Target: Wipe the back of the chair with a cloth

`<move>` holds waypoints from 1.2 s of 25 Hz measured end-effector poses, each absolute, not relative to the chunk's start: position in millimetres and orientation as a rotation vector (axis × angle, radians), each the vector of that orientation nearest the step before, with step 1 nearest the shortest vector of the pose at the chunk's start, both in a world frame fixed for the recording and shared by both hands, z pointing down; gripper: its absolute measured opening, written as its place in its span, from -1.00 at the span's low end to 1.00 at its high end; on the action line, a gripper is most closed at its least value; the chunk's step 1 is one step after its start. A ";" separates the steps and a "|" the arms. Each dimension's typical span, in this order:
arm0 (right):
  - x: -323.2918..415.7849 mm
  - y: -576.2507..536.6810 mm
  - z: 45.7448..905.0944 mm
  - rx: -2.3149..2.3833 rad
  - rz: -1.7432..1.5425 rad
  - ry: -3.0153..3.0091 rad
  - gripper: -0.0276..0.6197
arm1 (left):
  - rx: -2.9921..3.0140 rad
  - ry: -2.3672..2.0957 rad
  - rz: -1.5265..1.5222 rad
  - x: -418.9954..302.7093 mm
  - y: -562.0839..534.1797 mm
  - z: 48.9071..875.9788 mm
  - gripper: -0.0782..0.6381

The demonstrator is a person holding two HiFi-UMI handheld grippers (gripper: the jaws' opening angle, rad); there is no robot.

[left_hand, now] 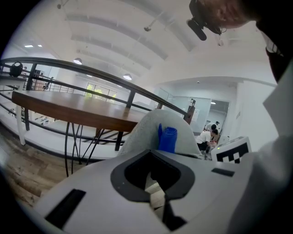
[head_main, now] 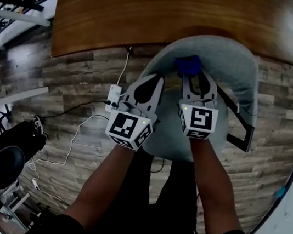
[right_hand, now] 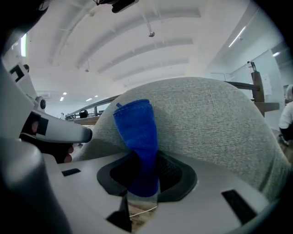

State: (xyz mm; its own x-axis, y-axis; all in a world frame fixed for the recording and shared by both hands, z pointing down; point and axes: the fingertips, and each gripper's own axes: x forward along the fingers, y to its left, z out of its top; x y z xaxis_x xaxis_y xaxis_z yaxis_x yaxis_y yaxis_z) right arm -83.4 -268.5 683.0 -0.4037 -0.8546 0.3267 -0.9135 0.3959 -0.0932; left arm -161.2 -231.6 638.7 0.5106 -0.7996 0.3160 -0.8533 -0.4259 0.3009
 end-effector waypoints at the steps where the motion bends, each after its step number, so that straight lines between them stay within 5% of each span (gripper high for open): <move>1: -77.3 -270.2 684.3 1.575 0.384 -2.411 -0.57 | 2.341 -1.349 0.181 -156.3 -232.0 641.0 -0.76; 30: 81.9 -250.4 687.9 1.889 0.500 -2.067 -0.57 | 2.442 -1.037 0.226 -26.2 -219.5 636.0 -0.76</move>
